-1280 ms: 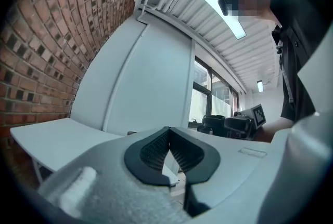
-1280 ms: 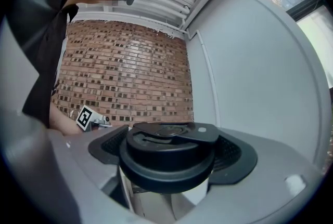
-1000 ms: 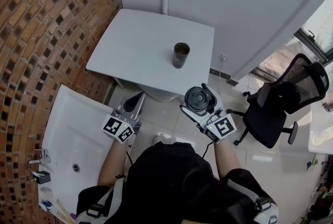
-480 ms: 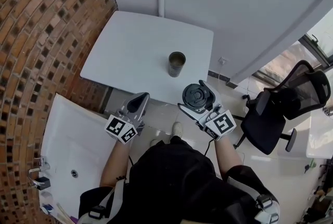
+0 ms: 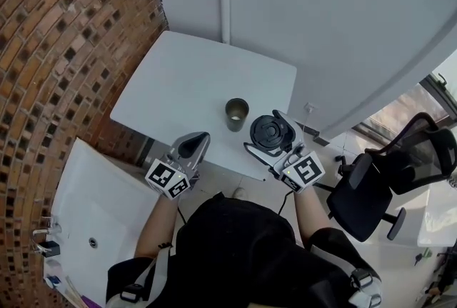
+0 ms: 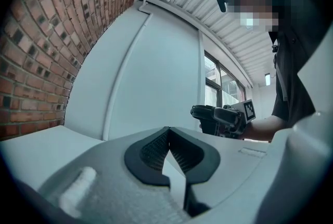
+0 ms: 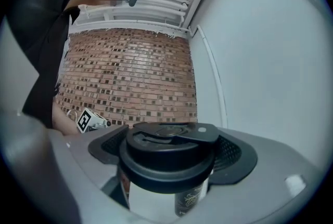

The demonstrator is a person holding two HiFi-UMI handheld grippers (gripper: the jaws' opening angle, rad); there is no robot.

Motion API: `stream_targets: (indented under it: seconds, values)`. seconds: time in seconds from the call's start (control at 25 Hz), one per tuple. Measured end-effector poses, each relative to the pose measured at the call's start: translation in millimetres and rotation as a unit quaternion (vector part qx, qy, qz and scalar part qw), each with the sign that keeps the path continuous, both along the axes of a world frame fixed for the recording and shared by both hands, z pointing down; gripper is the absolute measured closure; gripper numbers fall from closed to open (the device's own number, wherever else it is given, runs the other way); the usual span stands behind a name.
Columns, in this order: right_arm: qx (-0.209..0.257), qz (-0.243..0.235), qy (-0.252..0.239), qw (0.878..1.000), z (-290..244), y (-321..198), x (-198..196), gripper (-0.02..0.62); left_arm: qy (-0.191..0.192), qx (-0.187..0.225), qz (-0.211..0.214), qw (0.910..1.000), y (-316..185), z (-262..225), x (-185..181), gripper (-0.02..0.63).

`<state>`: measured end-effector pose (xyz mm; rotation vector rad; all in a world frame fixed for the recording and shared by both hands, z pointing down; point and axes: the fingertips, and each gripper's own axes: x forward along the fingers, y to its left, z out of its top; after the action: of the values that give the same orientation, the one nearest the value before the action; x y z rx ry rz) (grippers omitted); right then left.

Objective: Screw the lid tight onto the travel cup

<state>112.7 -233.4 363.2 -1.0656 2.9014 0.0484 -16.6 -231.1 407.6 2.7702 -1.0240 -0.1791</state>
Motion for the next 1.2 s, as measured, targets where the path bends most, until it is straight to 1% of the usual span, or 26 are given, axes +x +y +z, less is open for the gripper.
stream_targets:
  seconds: [0.2,0.36,0.56,0.72,0.84,1.0,1.2]
  values:
    - [0.008,-0.02,-0.011,1.0,-7.0,-17.2,14.6,0.112,0.012,0.019,-0.01,0.9997,-22.2,-19.5,20.3,0.604]
    - [0.002,-0.023,-0.013,1.0,4.5,-28.2,21.6,0.112,0.016,0.021,-0.021,0.9994,-36.9,-22.1,23.2,0.604]
    - [-0.002,-0.007,-0.014,1.0,9.6,-45.5,24.9,0.112,0.001,0.009,-0.007,0.9999,-44.0,-13.8,16.7,0.604]
    - [0.009,-0.01,-0.015,1.0,-2.1,-45.9,16.0,0.112,-0.006,0.006,0.001,1.0,-51.4,-5.5,5.1,0.604]
    - [-0.005,-0.002,-0.016,1.0,-3.5,-49.6,12.2,0.112,-0.016,0.01,0.012,0.9997,-58.7,4.2,5.5,0.604]
    - [-0.01,-0.001,-0.016,1.0,10.7,-50.3,8.4,0.112,-0.014,-0.019,0.036,0.9991,-57.0,13.2,12.0,0.604]
    - [-0.043,0.003,-0.014,0.999,36.1,-49.5,2.8,0.112,-0.025,-0.049,0.047,0.9974,-52.3,39.5,18.7,0.604]
